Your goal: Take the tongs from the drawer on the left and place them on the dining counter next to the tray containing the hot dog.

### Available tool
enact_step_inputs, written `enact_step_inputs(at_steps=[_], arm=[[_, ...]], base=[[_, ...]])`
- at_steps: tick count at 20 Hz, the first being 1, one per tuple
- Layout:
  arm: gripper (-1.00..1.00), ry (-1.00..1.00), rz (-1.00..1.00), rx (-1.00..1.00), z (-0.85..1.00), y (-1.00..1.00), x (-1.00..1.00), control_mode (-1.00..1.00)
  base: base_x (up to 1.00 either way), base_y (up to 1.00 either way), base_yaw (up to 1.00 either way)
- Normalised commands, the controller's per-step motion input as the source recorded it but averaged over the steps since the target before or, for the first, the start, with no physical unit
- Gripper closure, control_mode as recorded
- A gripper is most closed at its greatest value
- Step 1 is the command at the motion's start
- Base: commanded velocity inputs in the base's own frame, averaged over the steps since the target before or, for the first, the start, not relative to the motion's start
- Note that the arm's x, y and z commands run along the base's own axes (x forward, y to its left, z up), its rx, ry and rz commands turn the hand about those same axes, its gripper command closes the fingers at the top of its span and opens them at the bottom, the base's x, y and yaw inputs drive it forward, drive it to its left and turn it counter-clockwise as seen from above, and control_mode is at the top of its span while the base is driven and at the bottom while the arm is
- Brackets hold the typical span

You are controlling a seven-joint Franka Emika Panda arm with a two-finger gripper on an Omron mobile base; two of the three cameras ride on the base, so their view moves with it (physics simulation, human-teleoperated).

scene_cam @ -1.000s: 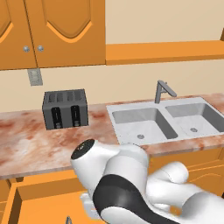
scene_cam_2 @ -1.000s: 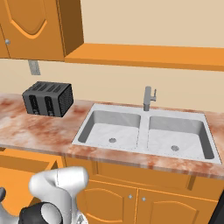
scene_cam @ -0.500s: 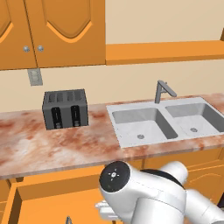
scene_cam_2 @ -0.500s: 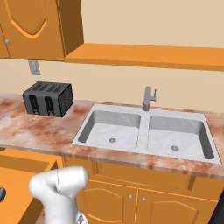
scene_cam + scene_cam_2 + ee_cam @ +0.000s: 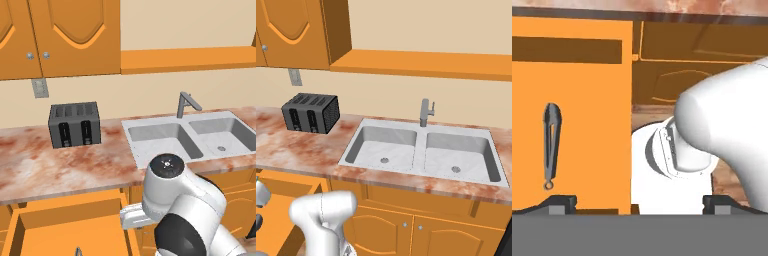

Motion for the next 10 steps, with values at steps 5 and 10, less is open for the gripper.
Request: enact_step_inputs(at_steps=[5, 10], arm=[[-1.00, -0.01, 0.16, 0.19, -0.16, 0.13, 0.24, -1.00], [-1.00, 0.00, 0.01, -0.02, -0.14, 0.38, 0.03, -1.00]], base=[[0.00, 0.00, 0.00], [0.00, 0.00, 0.00]])
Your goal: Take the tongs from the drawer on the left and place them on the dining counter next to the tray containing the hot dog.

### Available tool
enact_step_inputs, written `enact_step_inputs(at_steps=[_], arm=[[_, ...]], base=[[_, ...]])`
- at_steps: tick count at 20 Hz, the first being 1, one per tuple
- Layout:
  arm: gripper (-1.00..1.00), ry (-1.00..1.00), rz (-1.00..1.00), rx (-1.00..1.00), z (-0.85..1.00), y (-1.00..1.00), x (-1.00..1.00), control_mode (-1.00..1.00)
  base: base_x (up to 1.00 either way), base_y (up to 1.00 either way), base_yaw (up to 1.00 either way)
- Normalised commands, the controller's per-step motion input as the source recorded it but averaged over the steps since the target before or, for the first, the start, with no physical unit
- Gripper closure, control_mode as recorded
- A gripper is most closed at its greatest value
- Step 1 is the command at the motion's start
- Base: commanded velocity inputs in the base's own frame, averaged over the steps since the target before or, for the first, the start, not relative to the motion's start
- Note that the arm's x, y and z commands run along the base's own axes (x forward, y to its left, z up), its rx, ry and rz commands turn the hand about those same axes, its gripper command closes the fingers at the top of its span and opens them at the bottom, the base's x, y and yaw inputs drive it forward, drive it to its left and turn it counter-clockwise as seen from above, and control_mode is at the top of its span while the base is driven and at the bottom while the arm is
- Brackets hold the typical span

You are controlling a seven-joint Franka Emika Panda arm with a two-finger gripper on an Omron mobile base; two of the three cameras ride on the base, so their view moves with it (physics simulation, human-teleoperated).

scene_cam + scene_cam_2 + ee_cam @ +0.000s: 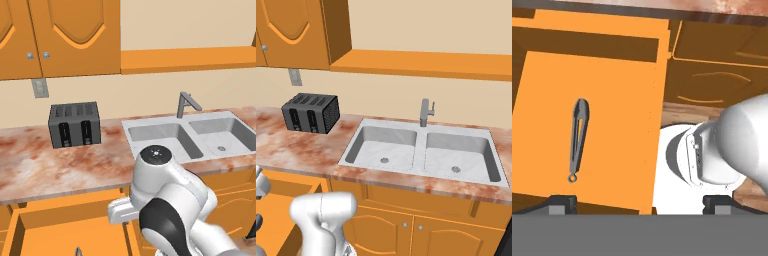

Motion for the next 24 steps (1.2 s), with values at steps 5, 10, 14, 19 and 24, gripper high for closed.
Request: enact_step_inputs(at_steps=[5, 10, 14, 19, 24], arm=[[-1.00, 0.05, 0.00, -0.01, -0.29, 0.39, 0.02, -1.00], [-1.00, 0.07, 0.00, 0.00, -0.50, 0.25, 0.01, -1.00], [-1.00, 0.06, 0.04, -0.02, -0.62, 0.19, 0.15, -1.00], [-1.00, 0.01, 0.08, -0.08, -0.77, 0.12, 0.12, -1.00], [-1.00, 0.00, 0.08, -0.03, -0.53, 0.28, 0.15, -1.00]], base=[[0.00, 0.00, 0.00], [0.00, 0.00, 0.00], [0.00, 0.00, 0.00], [0.00, 0.00, 0.00], [0.00, 0.00, 0.00]])
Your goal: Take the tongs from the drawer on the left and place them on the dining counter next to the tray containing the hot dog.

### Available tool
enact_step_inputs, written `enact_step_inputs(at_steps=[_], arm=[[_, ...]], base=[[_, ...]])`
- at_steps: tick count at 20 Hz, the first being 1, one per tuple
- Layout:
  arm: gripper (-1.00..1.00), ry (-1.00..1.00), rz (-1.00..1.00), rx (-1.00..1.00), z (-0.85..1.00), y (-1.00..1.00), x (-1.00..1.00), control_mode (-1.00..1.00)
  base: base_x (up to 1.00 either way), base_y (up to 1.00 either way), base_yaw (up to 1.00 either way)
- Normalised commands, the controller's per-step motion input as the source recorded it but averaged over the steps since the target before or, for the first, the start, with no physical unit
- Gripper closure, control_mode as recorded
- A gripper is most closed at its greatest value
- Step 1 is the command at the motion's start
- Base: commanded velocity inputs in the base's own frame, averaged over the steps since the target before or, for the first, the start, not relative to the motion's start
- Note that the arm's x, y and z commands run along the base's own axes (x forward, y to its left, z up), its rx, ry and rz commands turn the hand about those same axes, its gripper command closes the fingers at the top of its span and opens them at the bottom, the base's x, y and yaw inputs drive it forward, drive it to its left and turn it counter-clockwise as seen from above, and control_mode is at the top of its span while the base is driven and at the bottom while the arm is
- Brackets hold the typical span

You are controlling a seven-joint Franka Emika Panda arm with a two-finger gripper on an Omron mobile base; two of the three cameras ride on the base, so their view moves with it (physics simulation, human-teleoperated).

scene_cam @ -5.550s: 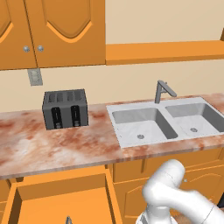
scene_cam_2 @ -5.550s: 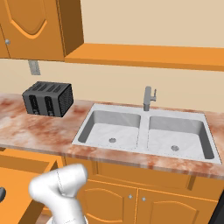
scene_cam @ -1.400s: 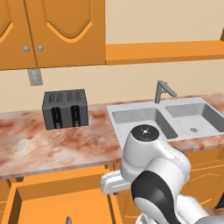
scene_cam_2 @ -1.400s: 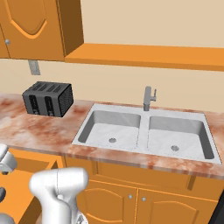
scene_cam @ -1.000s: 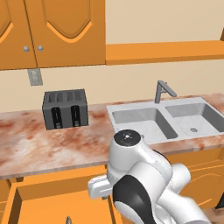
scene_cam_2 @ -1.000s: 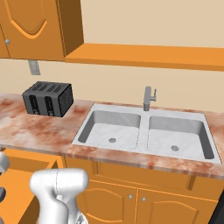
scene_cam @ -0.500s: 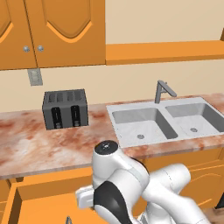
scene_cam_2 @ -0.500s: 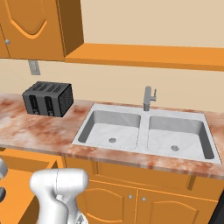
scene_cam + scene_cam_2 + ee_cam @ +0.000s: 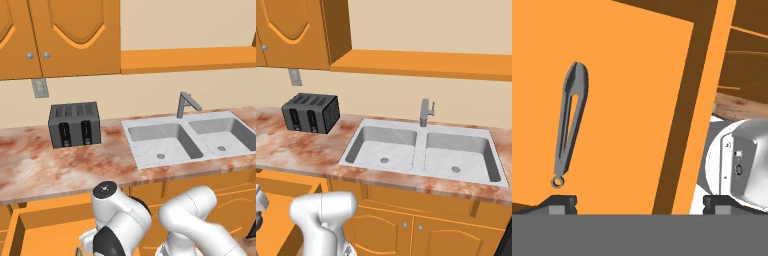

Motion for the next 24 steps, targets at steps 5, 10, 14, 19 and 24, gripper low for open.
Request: enact_step_inputs(at_steps=[5, 10, 14, 19, 24], arm=[[-1.00, 0.00, 0.06, 0.00, -0.38, 0.25, 0.18, -1.00], [-1.00, 0.00, 0.04, 0.00, -0.35, 0.32, 0.31, -1.00], [-1.00, 0.00, 0.01, 0.00, -0.36, 0.45, 0.33, -1.00], [-1.00, 0.00, 0.01, 0.00, -0.40, 0.51, 0.32, -1.00], [-1.00, 0.00, 0.01, 0.00, -0.38, 0.47, 0.23, -1.00]], base=[[0.00, 0.00, 0.00], [0.00, 0.00, 0.00], [0.00, 0.00, 0.00], [0.00, 0.00, 0.00], [0.00, 0.00, 0.00]])
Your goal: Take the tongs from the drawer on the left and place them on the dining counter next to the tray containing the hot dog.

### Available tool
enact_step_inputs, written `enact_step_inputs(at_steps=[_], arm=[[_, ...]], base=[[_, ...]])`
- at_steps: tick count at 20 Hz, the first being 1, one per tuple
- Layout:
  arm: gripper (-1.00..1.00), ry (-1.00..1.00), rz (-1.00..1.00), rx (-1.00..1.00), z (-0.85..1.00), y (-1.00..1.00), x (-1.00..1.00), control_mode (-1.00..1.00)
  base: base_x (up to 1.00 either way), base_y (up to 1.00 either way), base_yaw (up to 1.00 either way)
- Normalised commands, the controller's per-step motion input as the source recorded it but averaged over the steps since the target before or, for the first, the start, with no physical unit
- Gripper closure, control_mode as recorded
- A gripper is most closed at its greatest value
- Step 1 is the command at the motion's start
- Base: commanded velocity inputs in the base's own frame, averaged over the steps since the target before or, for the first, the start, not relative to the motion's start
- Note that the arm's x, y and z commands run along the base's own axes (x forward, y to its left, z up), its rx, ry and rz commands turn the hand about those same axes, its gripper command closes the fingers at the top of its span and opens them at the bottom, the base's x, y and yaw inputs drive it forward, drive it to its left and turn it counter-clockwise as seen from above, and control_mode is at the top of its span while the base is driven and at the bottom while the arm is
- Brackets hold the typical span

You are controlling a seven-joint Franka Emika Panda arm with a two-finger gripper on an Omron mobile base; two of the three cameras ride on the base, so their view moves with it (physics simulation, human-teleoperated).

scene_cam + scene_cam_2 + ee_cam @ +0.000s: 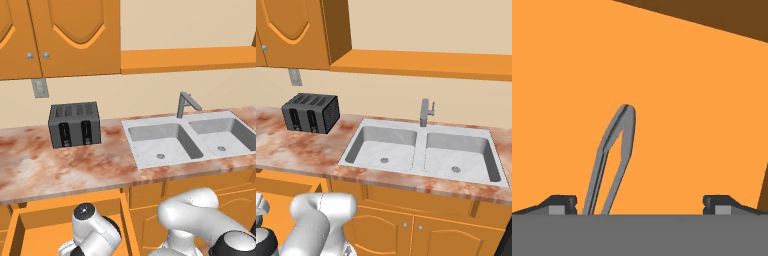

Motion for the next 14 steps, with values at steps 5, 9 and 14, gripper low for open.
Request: enact_step_inputs(at_steps=[5, 9, 14], arm=[[-1.00, 0.00, 0.01, 0.00, -0.49, 0.31, 0.07, -1.00], [-1.00, 0.00, 0.01, -0.05, -0.37, 0.14, 0.10, -1.00], [-1.00, 0.00, 0.03, -0.03, -0.36, 0.01, 0.01, -1.00]], base=[[0.00, 0.00, 0.00], [0.00, 0.00, 0.00], [0.00, 0.00, 0.00]])
